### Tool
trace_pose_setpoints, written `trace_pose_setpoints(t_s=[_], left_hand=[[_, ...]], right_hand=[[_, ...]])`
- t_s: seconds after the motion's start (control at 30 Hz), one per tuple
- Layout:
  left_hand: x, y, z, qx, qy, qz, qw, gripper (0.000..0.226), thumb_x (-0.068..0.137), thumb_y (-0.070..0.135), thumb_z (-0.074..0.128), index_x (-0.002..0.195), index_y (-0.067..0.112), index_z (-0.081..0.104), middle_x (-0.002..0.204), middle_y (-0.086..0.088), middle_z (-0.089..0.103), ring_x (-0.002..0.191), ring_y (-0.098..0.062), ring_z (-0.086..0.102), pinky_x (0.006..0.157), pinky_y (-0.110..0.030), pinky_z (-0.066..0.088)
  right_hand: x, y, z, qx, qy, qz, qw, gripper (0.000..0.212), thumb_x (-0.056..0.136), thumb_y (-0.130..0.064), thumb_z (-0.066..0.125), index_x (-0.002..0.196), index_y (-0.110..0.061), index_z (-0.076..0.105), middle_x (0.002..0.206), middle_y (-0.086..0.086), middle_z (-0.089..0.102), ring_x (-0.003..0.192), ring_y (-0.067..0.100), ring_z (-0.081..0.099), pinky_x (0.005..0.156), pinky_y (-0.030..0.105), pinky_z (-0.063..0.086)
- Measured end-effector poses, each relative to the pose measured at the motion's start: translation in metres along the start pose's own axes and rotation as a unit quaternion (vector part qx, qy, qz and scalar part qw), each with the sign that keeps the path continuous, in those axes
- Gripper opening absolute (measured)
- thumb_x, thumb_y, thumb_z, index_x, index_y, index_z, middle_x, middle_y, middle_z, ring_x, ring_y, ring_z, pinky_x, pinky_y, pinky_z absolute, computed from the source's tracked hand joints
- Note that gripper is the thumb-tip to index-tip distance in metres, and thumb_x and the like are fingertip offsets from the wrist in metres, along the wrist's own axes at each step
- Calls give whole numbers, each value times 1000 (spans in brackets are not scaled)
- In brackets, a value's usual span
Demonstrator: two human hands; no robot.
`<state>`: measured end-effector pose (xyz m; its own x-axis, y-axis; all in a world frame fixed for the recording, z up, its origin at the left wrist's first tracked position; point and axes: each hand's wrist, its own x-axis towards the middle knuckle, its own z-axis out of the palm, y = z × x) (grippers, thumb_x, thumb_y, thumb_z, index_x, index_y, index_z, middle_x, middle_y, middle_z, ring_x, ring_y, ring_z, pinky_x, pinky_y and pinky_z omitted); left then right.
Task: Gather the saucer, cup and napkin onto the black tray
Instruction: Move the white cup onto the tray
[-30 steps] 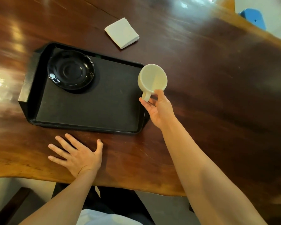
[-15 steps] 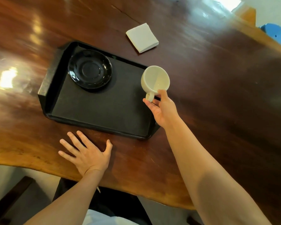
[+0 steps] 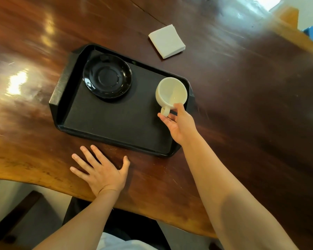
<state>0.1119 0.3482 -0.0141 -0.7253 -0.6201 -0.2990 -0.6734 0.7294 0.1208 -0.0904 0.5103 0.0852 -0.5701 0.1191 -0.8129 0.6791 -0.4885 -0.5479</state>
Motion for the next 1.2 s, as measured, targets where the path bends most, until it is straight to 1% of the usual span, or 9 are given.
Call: trace_pose_setpoints(t_s=[0.23, 0.47, 0.57, 0.7, 0.77, 0.93, 1.0, 1.07, 1.2], left_hand=[[0, 0, 1, 1, -1, 1, 1000, 116, 76, 79, 40, 161, 4, 14, 170, -24, 9, 157, -50, -1, 122, -67, -3], [0, -1, 1, -1, 1, 0, 1000, 116, 76, 79, 39, 161, 4, 15, 170, -24, 10, 157, -51, 0, 122, -68, -2], [0, 0, 1, 0, -1, 0, 1000, 116, 76, 79, 40, 161, 5, 15, 170, -24, 10, 157, -51, 1, 122, -68, -2], [0, 0, 1, -1, 0, 0, 1000, 116, 76, 79, 41, 161, 5, 15, 170, -24, 10, 157, -51, 1, 122, -67, -2], [1, -1, 2, 0, 1, -1, 1000, 116, 75, 79, 40, 161, 5, 14, 170, -24, 10, 157, -50, 0, 122, -68, -2], [0, -1, 4, -1, 2, 0, 1000, 117, 75, 81, 38, 161, 5, 14, 170, -23, 9, 157, -49, -1, 122, -66, -5], [1, -1, 4, -3, 1, -1, 1000, 117, 75, 81, 38, 161, 5, 15, 170, -23, 10, 157, -49, -1, 122, -65, -6], [1, -1, 3, -3, 2, -2, 1000, 117, 75, 81, 38, 161, 5, 16, 170, -23, 10, 157, -49, -1, 122, -64, -8], [1, 0, 1, 0, 0, -1, 1000, 117, 75, 80, 41, 161, 5, 15, 170, -23, 10, 157, -49, -1, 122, -65, -7]], right_hand=[[4, 4, 2, -4, 3, 11, 1000, 35, 96, -12, 64, 128, -13, 50, 122, 17, 61, 105, 33, 67, 84, 43, 63], [8, 6, 4, -19, 17, 16, 1000, 30, 95, -11, 66, 121, -14, 52, 120, 17, 62, 103, 33, 68, 87, 44, 62], [8, 7, 2, -36, 9, 21, 999, 19, 96, -10, 65, 111, -16, 54, 119, 18, 62, 104, 34, 68, 85, 43, 63], [7, 9, -2, -51, -14, 26, 998, 11, 98, -9, 62, 102, -17, 55, 126, 22, 62, 113, 38, 67, 84, 42, 63], [8, 8, -2, -61, -19, 22, 998, 13, 98, -9, 61, 108, -14, 54, 127, 23, 62, 115, 39, 66, 86, 43, 62], [8, 6, -2, -85, 1, 10, 996, 42, 100, -10, 60, 139, -8, 48, 129, 21, 61, 115, 37, 66, 90, 46, 61], [7, 5, -3, -96, 1, 12, 995, 45, 100, -12, 60, 142, -7, 46, 127, 20, 62, 113, 36, 67, 89, 46, 61], [6, 3, -4, -119, 2, 14, 993, 39, 100, -15, 60, 137, -10, 50, 121, 18, 65, 108, 35, 70, 90, 47, 61], [5, -6, -5, -235, 55, -35, 970, 10, 100, -27, 61, 103, -19, 58, 99, 9, 72, 86, 25, 77, 80, 39, 64]])
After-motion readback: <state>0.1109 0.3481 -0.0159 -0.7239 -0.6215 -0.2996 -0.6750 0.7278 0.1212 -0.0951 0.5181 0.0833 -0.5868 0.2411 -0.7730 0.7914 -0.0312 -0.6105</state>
